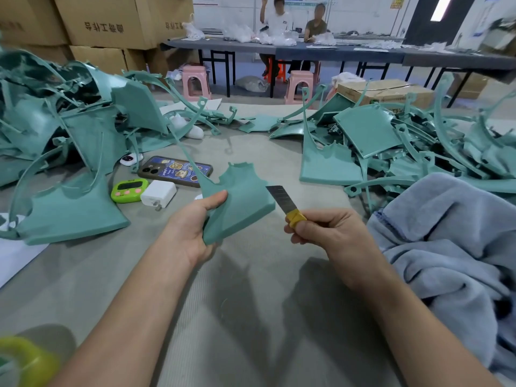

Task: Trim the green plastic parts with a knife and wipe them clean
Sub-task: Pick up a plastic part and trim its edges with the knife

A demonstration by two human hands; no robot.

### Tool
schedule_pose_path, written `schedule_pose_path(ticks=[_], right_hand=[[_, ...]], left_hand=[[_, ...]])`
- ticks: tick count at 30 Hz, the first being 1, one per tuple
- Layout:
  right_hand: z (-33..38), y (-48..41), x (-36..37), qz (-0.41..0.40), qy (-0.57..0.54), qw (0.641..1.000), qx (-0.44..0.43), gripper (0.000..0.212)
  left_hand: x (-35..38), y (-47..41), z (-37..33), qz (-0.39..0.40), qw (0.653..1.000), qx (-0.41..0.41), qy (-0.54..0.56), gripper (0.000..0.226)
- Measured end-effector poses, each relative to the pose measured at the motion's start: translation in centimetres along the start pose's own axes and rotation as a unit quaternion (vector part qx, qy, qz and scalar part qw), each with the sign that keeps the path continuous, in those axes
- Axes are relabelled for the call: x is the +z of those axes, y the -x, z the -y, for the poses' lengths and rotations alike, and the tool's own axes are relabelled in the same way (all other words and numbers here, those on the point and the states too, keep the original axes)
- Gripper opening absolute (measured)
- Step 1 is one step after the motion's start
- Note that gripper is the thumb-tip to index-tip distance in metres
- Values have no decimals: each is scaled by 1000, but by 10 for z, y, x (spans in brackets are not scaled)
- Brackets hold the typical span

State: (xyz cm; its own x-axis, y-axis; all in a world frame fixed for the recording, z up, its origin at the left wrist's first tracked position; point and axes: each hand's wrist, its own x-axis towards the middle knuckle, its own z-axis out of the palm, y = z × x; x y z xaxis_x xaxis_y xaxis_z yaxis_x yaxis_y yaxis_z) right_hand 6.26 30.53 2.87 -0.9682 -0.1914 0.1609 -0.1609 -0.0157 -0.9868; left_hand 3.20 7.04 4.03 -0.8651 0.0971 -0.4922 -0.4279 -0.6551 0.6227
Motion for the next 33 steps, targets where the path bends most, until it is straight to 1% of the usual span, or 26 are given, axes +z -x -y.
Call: schedule_pose_path(ticks=[3,4,7,8,10,12,13,14,15,16,17,18,19,21,22,23,25,26,27,28,30,31,33], right_hand=[[6,0,-6,52,8,999,3,17],[7,0,-7,57,8,998,1,18],[4,-1,-4,19,-21,1000,0,23],[3,-1,-2,11,-35,999,4,22],[0,-2,2,-15,-52,998,26,14],[-6,-5,2,-73,-15,996,41,12],[-7,-6,2,-96,0,995,38,16],[-7,-7,0,-100,-9,994,33,19],[-7,-7,-1,-78,-34,996,28,21],[-5,-6,-2,-34,-53,998,25,22],[-3,-4,-1,13,-59,998,24,20],[-2,-2,0,36,-46,998,24,19],[-3,-2,1,24,-28,999,24,18],[-7,-7,-1,-67,9,998,18,21],[-7,-8,-4,-93,10,996,15,23],[-6,-9,-8,-88,-7,996,12,24],[0,-7,-13,-3,-42,999,13,23],[3,-4,-11,27,-37,999,16,22],[2,-4,-9,22,-13,999,21,21],[-1,-5,-8,-18,18,999,27,22],[-6,-9,-7,-125,79,988,52,22],[-7,-10,-7,-153,76,983,68,20],[-6,-10,-8,-165,-5,981,98,17]], left_hand=[[0,0,0,4,1000,0,-3,17],[0,0,0,4,1000,3,-7,17],[-1,-1,0,4,999,9,-31,15],[-1,-1,0,7,999,5,-42,15],[0,0,2,17,998,-5,-56,15],[1,0,3,19,998,-6,-63,15],[1,0,3,16,998,-3,-65,14],[1,-1,3,13,998,2,-66,14],[1,0,3,11,998,5,-68,14],[1,0,3,9,997,6,-70,14],[1,0,3,9,997,5,-74,14],[1,1,3,8,997,4,-75,14],[1,1,2,7,997,4,-74,15],[0,0,1,-2,998,9,-69,14],[-1,-1,0,-6,998,13,-68,14],[-1,-1,0,-8,997,15,-69,14],[0,-1,1,-7,997,14,-74,14],[1,-1,2,-6,997,12,-74,15],[1,-2,3,-6,997,13,-74,15],[0,-3,3,-5,997,16,-73,15],[-2,-4,2,-6,997,26,-76,16],[-3,-5,2,-10,996,36,-85,17],[-3,-7,5,-27,988,66,-138,20]])
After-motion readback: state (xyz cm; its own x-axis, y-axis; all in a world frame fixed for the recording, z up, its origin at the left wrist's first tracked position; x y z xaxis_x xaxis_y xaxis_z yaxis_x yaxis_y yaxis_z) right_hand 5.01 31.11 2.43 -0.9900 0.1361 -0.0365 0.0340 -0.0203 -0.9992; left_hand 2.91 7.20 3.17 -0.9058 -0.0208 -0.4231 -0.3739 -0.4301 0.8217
